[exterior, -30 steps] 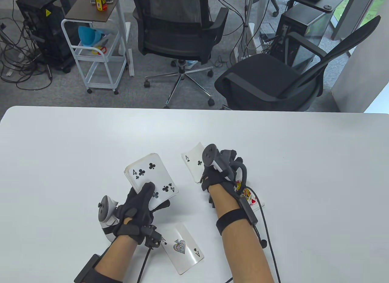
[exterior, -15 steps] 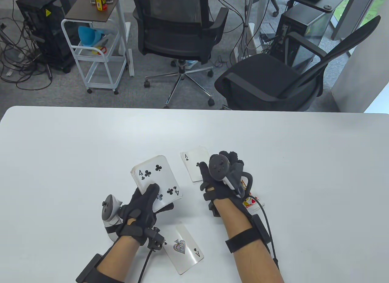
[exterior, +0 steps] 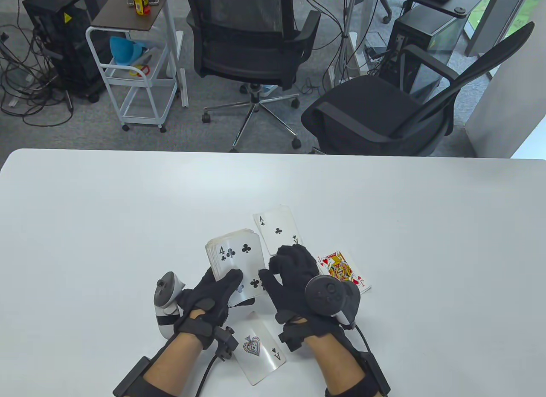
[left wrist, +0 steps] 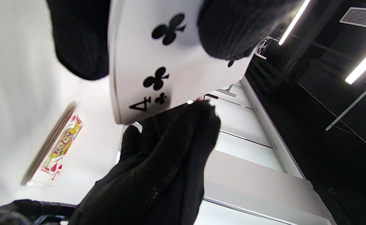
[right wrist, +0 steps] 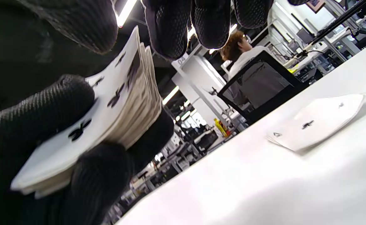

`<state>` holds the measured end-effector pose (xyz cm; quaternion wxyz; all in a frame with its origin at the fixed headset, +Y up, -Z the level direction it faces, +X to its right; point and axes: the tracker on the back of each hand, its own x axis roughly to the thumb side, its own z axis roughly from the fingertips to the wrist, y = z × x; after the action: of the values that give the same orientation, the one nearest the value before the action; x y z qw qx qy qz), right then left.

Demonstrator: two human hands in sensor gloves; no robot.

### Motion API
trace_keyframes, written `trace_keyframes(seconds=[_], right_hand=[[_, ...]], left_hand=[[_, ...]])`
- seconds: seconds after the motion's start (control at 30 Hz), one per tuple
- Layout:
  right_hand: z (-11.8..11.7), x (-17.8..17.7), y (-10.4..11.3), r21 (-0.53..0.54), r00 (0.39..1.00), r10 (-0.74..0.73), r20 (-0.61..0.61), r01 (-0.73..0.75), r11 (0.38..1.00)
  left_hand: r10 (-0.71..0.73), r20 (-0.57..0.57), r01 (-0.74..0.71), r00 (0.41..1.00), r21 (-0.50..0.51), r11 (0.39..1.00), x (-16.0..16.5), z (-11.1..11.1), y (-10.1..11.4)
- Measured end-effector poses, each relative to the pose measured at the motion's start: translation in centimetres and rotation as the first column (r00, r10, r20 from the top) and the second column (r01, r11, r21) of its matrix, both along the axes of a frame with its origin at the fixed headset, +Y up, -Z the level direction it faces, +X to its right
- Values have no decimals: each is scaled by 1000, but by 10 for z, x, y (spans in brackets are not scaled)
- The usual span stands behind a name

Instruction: Playing card suit sorting

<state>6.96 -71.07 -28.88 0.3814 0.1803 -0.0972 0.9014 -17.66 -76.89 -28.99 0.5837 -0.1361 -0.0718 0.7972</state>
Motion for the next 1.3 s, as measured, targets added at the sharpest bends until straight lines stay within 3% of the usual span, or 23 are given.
trace_keyframes(seconds=[0.3, 0.77, 1.3], right_hand=[[4, -13, -5, -11, 991, 120, -53, -121, 993], [8, -12, -8, 105, 999, -35, 4, 34, 994], [1, -4, -9, 12, 996, -56, 65, 55, 998]], left_hand=[[12, -7, -12, 1000, 4, 1000, 0, 3, 0], [42, -7, -42, 999, -34, 999, -2, 1, -5], [52, -43, -53, 998, -24, 998, -15, 1, -1]])
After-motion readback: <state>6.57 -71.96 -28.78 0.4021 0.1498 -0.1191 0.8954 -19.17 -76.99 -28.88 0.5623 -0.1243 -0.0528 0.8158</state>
